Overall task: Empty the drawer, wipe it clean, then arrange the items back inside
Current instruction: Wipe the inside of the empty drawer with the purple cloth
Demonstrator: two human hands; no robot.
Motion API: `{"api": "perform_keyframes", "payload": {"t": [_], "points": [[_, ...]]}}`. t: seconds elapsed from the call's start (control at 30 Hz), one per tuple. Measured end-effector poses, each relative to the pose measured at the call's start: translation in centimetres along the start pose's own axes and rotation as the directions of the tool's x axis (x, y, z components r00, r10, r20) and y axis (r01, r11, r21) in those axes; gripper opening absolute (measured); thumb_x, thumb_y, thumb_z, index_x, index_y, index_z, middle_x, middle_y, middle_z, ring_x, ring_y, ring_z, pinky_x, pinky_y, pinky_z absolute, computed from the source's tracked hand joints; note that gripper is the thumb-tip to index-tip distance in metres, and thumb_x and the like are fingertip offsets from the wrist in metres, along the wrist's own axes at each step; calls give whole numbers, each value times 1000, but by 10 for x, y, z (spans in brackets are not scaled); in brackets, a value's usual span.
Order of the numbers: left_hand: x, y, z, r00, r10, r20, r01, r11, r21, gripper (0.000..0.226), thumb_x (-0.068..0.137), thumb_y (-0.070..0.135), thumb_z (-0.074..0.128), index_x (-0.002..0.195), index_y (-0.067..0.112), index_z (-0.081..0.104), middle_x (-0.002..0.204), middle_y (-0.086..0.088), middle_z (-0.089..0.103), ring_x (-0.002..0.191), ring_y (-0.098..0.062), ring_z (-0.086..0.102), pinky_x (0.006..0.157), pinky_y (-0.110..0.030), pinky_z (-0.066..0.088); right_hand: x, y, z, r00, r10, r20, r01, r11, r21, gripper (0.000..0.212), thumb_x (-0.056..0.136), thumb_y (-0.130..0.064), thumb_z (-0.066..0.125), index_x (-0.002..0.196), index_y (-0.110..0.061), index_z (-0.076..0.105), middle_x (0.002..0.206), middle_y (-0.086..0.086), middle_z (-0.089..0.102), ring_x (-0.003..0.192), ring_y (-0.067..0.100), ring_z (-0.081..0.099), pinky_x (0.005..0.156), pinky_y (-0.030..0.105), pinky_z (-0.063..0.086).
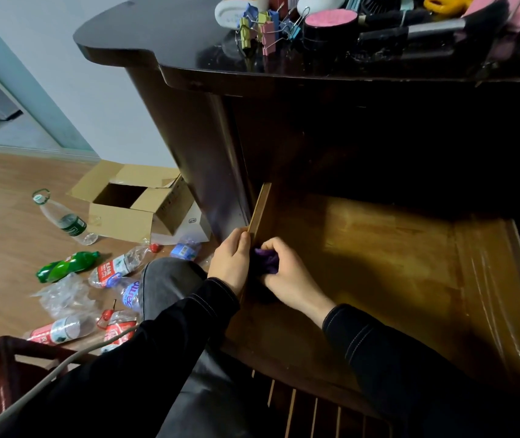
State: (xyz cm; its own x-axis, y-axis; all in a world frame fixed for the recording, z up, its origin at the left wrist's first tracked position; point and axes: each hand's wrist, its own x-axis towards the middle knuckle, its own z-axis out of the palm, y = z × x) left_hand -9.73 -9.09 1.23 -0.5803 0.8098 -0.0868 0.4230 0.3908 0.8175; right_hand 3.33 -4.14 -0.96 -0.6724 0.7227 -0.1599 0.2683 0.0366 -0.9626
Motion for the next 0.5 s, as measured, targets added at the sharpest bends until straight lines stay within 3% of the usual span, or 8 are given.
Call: {"api": "perform_keyframes", "payload": {"t": [0.13,0.2,0.33,0.43,0.5], "points": [[-2,2,-1,1000,11,6,-12,1000,14,28,107,32,35,112,20,60,104,-3,65,100,-20,59,97,-39,46,-1,11,7,992,112,53,-96,967,-236,42,85,3,62,121,-17,51,127,10,54,117,28,55,101,39,48],[-2,3,-1,1000,3,14,-3,1000,8,28,107,33,35,114,22,59,107,-2,65,103,-19,59,99,-38,45,-1,8,3,989,129,66,-109,963,-245,41,86,2,63,119,-19,53,124,7,58,116,26,57,98,35,49],[-1,0,-1,1000,-5,9,5,1000,-7,28,107,33,35,112,21,60,103,-3,65,100,-19,60,99,-41,46,-3,-1,-2,996,24,83,-17,997,-81,43,78,-4,69,104,-34,53,111,-7,62,100,6,61,79,17,51],[-1,1,-1,1000,-11,13,11,1000,9,30,107,36,35,115,21,60,107,-4,65,103,-21,59,100,-42,45,-7,4,4,993,68,96,-54,988,-148,42,84,0,67,112,-26,51,119,0,58,110,16,58,80,18,47],[-1,1,-1,1000,-23,17,23,1000,19,32,107,38,34,119,23,59,113,-4,64,107,-22,58,102,-41,44,-5,7,4,985,127,117,-100,972,-213,39,88,2,64,120,-17,53,121,7,59,114,25,57,88,27,48]]}}
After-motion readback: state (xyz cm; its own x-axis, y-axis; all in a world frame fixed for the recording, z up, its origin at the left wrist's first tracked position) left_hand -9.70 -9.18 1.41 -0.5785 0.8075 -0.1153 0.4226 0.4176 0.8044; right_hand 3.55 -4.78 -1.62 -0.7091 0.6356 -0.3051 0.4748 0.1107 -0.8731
